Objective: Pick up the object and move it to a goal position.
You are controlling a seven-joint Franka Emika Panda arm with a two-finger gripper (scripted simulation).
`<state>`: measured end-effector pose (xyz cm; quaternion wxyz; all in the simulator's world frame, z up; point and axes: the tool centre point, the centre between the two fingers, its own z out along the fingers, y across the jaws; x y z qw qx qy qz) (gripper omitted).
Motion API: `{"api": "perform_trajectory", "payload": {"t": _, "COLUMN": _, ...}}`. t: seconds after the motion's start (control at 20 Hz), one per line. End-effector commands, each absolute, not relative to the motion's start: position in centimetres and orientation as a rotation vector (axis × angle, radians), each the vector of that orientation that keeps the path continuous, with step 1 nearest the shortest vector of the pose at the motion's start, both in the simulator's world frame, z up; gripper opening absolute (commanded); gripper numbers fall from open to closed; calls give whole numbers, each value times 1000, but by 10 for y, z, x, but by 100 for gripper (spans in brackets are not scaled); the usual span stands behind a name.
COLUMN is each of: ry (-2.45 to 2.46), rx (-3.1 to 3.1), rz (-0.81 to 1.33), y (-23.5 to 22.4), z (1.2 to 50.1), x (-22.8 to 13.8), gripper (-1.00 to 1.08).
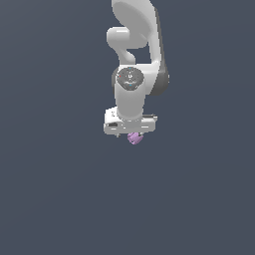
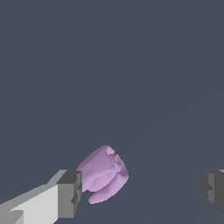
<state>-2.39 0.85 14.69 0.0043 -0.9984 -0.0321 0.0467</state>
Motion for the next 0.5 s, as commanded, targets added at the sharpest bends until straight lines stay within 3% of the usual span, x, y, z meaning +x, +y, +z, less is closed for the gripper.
{"api": "perform_trajectory", "payload": {"t": 0.0, "ry": -101, "rx": -3126, "rz": 148, "y": 8, "z": 147, "x": -24, "gripper": 100}}
{"api": "perform_trajectory", "payload": {"t": 0.45, "ry": -152, "rx": -3125, "rz": 140, "y": 10, "z": 144, "x": -27, "gripper": 100}}
